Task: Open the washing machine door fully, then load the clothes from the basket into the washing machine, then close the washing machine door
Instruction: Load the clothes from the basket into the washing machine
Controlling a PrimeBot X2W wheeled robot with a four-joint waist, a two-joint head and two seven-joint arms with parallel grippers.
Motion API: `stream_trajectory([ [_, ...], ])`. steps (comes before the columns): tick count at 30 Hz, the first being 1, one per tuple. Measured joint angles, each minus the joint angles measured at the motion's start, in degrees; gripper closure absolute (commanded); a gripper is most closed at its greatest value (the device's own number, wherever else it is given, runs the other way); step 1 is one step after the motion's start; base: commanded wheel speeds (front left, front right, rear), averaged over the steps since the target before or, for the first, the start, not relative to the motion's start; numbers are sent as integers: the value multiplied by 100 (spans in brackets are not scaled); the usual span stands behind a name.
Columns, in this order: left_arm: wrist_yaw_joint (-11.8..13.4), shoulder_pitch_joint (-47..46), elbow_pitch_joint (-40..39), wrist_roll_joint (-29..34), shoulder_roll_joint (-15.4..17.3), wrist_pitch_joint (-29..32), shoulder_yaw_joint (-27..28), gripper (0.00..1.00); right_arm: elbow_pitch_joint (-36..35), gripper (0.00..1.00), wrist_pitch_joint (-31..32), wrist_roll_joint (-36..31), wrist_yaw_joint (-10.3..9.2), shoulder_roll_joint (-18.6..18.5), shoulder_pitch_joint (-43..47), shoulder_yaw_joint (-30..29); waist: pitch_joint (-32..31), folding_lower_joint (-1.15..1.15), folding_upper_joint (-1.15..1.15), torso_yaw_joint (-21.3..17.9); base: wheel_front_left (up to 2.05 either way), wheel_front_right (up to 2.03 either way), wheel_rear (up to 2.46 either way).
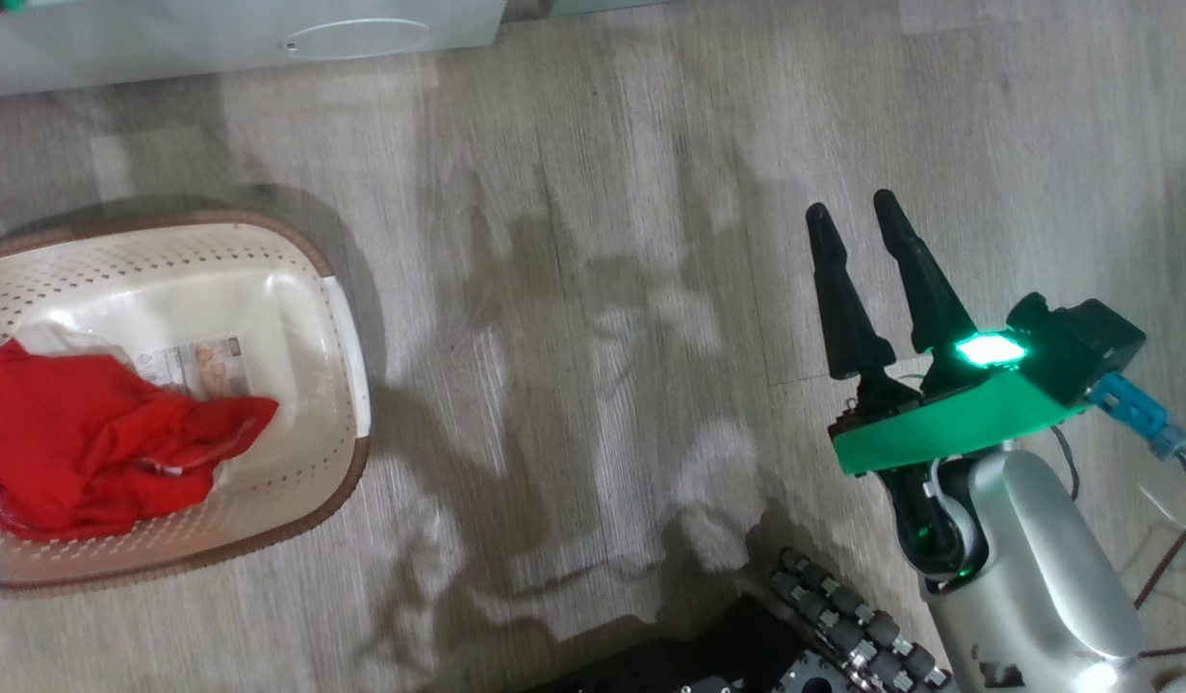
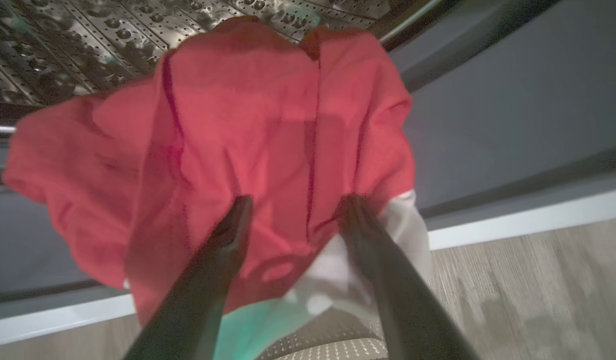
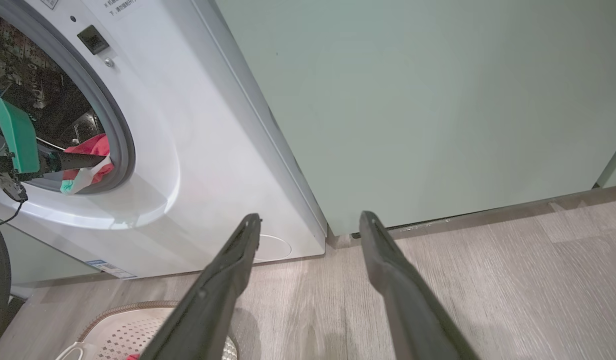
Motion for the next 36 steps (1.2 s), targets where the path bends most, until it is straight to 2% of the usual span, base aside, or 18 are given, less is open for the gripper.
stream_trajectory([
  [6,-45,-164,122,-70,275,396,-203,0,14,0,0,109,0,1,-41,121,38,0,0,-89,0,0,0],
  [18,-45,-343,279,-479,357,833,-358,0,35,0,0,152,1,1,-88,153,74,-1,0,-157,0,0,0],
  [19,-45,-383,289,-527,366,902,-371,21,34,0,0,152,1,1,-88,155,86,-1,0,-162,0,0,0],
  [20,-45,-406,288,-582,370,956,-390,59,33,0,0,159,0,1,-88,156,99,-1,0,-165,0,0,0],
  [21,-45,-409,279,-631,370,982,-421,93,32,0,0,171,1,1,-89,156,112,-1,0,-168,0,0,0],
  [22,-46,-411,260,-686,370,1026,-467,100,30,0,0,187,0,1,-90,156,125,-1,0,-169,0,0,0],
  [30,-45,-411,19,-1160,515,1230,-754,100,25,0,0,192,0,2,-133,155,177,-1,0,-149,0,0,0],
  [34,24,-392,-23,-1171,575,815,-737,100,13,0,0,193,0,2,-213,160,198,0,0,-160,0,0,0],
  [35,222,-393,-109,-1145,615,324,-703,100,1,0,0,203,0,3,-234,182,212,0,0,-175,0,0,0],
  [36,291,-400,-165,-1100,646,105,-702,100,2,0,0,212,1,3,-232,189,220,0,0,-183,0,0,0],
])
